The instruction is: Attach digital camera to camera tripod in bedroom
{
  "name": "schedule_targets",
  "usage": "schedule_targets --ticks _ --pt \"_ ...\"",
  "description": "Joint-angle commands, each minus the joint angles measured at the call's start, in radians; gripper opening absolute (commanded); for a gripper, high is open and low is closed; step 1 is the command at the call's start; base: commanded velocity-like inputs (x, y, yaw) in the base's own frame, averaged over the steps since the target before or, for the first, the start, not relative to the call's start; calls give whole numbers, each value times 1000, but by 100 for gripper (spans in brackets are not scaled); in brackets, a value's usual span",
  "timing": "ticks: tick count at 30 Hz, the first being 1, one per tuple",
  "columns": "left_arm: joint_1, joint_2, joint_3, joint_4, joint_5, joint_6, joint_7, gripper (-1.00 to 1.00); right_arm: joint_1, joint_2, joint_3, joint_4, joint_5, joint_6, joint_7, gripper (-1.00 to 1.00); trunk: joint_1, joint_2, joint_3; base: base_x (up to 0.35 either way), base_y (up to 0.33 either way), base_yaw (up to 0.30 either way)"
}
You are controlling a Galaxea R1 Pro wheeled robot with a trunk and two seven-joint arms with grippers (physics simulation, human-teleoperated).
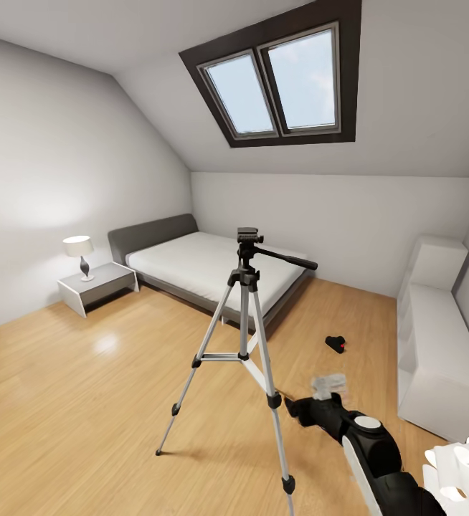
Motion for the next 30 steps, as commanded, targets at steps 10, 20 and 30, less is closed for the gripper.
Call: schedule_targets --ticks 10,20,30 --pt "1 -1 -1 -3 4 -1 0 100 -268 54 2 12 -4 180 -3 100 0 -1 -1 0 0 0" --pt "1 0 -2 -3 4 -1 -1 100 -298 141 7 22 8 140 -15 100 0 -1 -1 0 0 0" --pt "1 0 -2 -3 4 -1 -1 100 -299 149 5 29 5 70 -14 100 0 -1 -1 0 0 0"
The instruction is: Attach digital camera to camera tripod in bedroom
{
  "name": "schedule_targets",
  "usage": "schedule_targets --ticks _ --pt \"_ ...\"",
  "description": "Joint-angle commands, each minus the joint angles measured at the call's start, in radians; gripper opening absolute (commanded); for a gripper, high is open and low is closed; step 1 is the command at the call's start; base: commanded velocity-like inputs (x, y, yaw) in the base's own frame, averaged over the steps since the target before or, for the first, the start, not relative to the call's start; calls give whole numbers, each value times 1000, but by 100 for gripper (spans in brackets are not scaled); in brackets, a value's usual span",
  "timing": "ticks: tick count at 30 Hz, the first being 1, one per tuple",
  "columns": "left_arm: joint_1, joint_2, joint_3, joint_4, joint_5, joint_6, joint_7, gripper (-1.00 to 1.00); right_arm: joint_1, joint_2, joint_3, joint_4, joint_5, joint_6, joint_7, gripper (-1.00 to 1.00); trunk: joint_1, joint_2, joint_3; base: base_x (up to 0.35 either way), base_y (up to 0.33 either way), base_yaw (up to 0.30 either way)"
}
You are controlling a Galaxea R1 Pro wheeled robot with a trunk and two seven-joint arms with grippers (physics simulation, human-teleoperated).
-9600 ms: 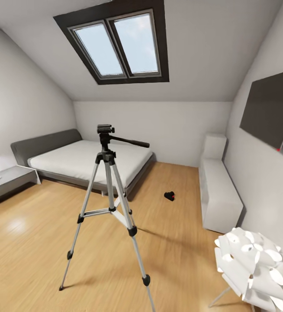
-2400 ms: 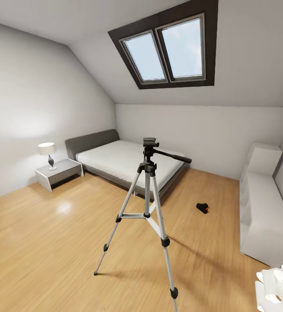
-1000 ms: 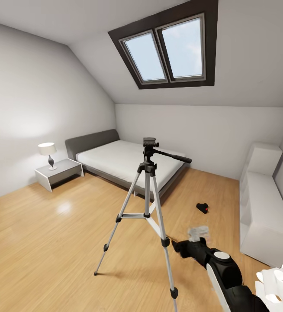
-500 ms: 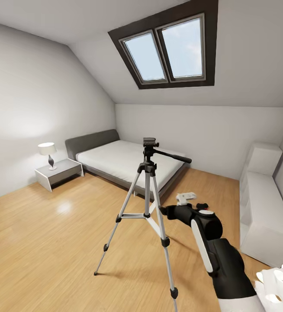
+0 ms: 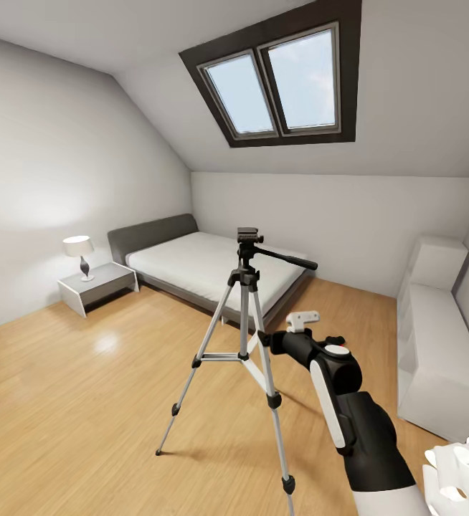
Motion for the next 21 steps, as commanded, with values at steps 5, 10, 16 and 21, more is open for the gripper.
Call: schedule_targets --ticks 5,10,16,21 --pt "1 0 0 -2 4 -1 0 100 -1 1 -1 -2 0 -18 6 100 0 -1 -1 0 0 0" --pt "1 -1 -2 -1 4 0 0 100 -1 2 -1 -2 -1 -25 6 100 0 -1 -1 0 0 0" --pt "1 -1 -2 -2 4 -1 0 100 -1 3 -1 -3 0 -21 7 100 0 -1 -1 0 0 0" --pt "1 -1 -3 -2 4 -1 0 100 -1 2 -1 -3 1 -18 6 100 0 -1 -1 0 0 0"
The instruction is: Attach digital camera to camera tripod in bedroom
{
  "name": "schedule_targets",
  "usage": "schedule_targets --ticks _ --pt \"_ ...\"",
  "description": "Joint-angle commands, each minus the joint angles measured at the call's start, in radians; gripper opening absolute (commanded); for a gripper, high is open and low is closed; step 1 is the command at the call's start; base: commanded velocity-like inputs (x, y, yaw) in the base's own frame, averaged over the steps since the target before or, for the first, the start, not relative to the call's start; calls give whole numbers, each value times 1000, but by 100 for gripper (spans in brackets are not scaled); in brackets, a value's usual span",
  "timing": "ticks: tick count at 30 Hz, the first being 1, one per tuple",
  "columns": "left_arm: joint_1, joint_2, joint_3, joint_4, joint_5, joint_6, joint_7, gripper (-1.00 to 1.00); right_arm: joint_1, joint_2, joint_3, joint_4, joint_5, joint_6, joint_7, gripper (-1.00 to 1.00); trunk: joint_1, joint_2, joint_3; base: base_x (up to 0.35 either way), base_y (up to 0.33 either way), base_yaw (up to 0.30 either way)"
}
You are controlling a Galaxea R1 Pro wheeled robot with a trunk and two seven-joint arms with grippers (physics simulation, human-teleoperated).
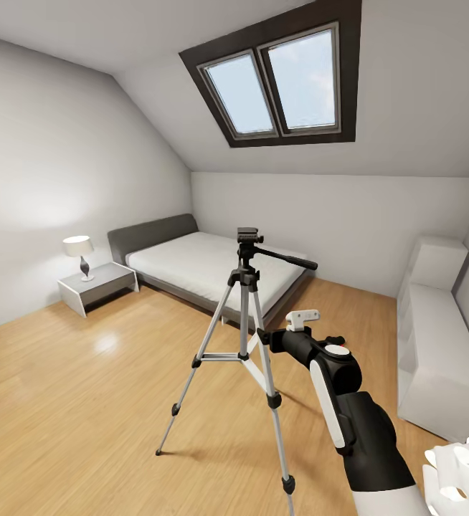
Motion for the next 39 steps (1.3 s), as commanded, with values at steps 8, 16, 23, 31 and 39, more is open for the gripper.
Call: schedule_targets --ticks 8,16,23,31,39 --pt "1 0 0 -1 4 -1 0 100 -1 2 0 1 -3 6 2 100 0 -1 -1 16 0 0" --pt "1 1 -3 -1 3 -1 0 100 -1 3 1 5 -5 4 1 100 0 -1 -1 204 0 0" --pt "1 1 -3 -1 2 -1 0 100 -1 4 1 13 -5 4 1 100 0 -1 -1 296 0 0" --pt "1 1 -3 -1 3 -1 0 100 -1 7 2 27 -4 5 3 100 0 -1 -1 176 0 0" --pt "1 1 1 -2 3 -1 0 100 -1 8 14 29 -7 9 10 100 0 -1 -1 25 0 0"
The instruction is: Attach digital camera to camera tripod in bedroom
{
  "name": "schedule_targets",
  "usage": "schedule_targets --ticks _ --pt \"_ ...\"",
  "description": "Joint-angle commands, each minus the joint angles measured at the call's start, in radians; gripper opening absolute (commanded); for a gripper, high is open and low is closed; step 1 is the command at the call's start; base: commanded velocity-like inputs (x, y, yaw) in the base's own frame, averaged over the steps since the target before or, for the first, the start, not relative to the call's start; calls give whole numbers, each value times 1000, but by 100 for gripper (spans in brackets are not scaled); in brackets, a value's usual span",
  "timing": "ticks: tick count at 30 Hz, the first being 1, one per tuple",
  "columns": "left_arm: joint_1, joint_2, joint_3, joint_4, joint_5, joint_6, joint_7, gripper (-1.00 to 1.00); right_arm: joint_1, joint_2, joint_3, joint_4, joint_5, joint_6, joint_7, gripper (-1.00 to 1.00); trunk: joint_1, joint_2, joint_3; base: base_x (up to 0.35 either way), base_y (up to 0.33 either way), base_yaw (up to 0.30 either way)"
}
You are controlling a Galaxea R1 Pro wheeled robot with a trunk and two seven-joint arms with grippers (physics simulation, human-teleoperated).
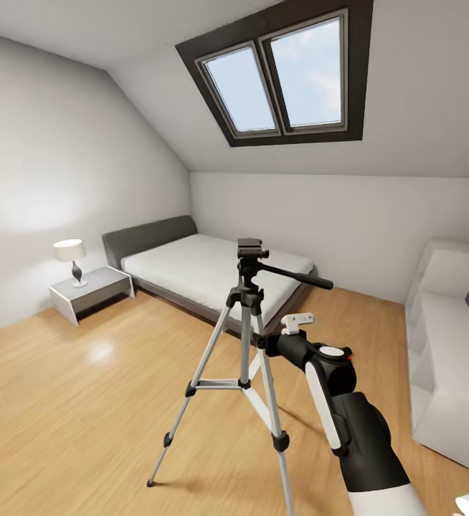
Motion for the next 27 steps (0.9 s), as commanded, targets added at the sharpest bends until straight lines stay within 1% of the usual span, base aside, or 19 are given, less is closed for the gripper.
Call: schedule_targets --ticks 1,3,4,6,10,16,27 --pt "1 0 0 -2 5 -1 0 100 -1 0 8 -1 0 5 3 100 0 -1 -1 7 0 0" --pt "1 0 1 -2 5 -1 0 100 -1 -1 53 0 -4 7 4 100 0 -1 -1 4 0 0" --pt "1 0 1 -2 5 -1 0 100 -1 -2 64 0 -4 8 4 100 0 -1 -1 2 0 0" --pt "1 0 1 -2 5 -1 0 100 -1 -2 82 1 -6 8 4 100 0 -1 -1 2 0 0" --pt "1 0 1 -2 5 -1 0 100 -1 -2 105 2 -8 9 2 100 0 -1 -1 0 0 0" --pt "1 0 1 -2 5 -1 0 100 -1 -3 113 3 -8 6 -1 100 0 -1 -1 0 0 0" --pt "1 0 1 -2 5 -1 0 100 -1 -4 114 3 0 -5 -7 100 0 -1 -1 0 0 0"
